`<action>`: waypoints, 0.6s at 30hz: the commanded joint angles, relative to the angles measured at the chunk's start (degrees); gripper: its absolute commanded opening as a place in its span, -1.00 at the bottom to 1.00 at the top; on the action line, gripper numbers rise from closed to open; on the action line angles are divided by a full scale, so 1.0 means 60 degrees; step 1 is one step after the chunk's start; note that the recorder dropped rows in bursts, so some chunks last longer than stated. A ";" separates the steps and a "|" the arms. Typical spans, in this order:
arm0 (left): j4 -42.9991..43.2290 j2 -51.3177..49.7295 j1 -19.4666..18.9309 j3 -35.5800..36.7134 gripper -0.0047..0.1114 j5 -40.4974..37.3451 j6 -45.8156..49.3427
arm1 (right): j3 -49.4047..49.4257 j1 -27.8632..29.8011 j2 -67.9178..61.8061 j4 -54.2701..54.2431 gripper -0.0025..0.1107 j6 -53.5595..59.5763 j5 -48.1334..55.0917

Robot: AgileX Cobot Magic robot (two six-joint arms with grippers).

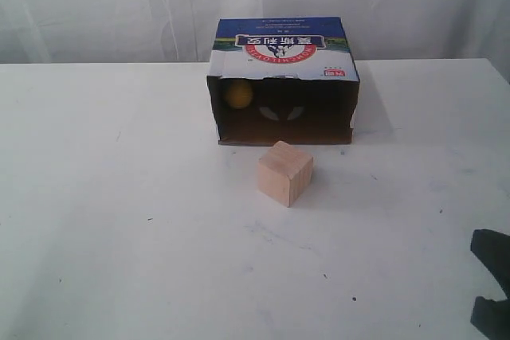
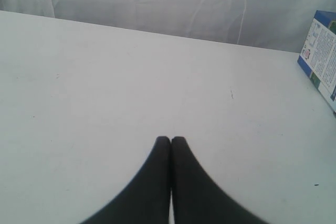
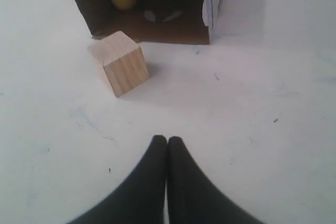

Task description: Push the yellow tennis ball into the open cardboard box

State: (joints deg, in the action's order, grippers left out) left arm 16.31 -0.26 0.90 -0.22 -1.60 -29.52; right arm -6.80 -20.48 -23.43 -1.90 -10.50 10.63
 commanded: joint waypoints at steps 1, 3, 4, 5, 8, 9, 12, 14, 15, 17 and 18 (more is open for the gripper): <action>-0.0003 0.0029 -0.0025 0.0036 -0.92 0.0055 -0.0019 | 0.0382 -0.0013 0.1034 -0.0546 -0.96 -0.0056 -0.0173; -0.0003 0.0029 -0.0025 0.0036 -0.92 0.0055 -0.0019 | 0.0547 -0.0013 0.1337 -0.0546 -0.96 -0.0056 -0.0146; -0.0003 0.0029 -0.0025 0.0036 -0.92 0.0055 -0.0019 | 0.0615 -0.0013 0.1428 -0.0546 -0.96 -0.0056 -0.0146; -0.0003 0.0029 -0.0025 0.0036 -0.92 0.0055 -0.0019 | 0.0697 -0.0013 0.1534 -0.0546 -0.96 -0.0056 -0.0122; -0.0003 0.0029 -0.0025 0.0036 -0.92 0.0055 -0.0019 | 0.0936 -0.0013 0.1845 -0.0642 -0.96 -0.0056 -0.0102; -0.0003 0.0029 -0.0025 0.0036 -0.92 0.0055 -0.0019 | 0.0978 -0.0013 0.1981 -0.0642 -0.96 -0.0056 -0.0078; -0.0003 0.0029 -0.0025 0.0036 -0.92 0.0055 -0.0019 | 0.1133 -0.0013 0.2350 -0.0642 -0.96 -0.0056 -0.0061; -0.0003 0.0029 -0.0025 0.0036 -0.92 0.0055 -0.0019 | 0.1133 -0.0013 0.2530 -0.0642 -0.96 -0.0056 -0.0035; -0.0003 0.0029 -0.0025 0.0036 -0.92 0.0055 -0.0019 | 0.1133 -0.0013 0.2634 -0.0698 -0.96 -0.0056 -0.0006; -0.0003 0.0029 -0.0025 0.0036 -0.92 0.0055 -0.0019 | 0.1133 -0.0013 0.2831 -0.0859 -0.96 -0.0056 0.0167; -0.0003 0.0029 -0.0025 0.0036 -0.92 0.0055 -0.0019 | 0.1133 -0.0013 0.2945 -0.0966 -0.96 -0.0056 0.0407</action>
State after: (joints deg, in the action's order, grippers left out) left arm 16.31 -0.26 0.90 -0.22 -1.60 -29.52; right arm -0.26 -20.48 -7.27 -6.37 -10.50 11.29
